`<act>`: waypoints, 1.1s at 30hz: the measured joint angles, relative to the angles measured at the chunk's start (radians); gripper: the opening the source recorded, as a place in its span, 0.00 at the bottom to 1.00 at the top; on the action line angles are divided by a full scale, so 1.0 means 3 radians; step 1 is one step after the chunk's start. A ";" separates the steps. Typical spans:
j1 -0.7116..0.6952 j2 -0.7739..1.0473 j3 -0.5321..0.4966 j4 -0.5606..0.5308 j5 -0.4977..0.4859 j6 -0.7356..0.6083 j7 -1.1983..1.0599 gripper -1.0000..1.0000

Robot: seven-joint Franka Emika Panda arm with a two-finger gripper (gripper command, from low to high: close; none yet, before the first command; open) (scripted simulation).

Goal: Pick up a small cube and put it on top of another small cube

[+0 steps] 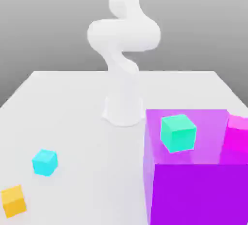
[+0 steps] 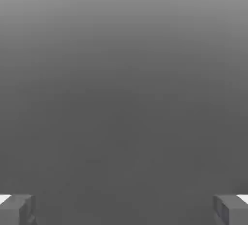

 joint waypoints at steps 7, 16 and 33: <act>-0.0157 0.0874 -0.0518 -0.0486 -0.0047 0.0544 -0.0408 0.50; -0.0391 0.1962 -0.1133 -0.1088 0.0083 0.1217 -0.1045 0.50; -0.1371 0.3391 -0.0370 -0.1239 0.1193 0.2187 -0.2169 0.00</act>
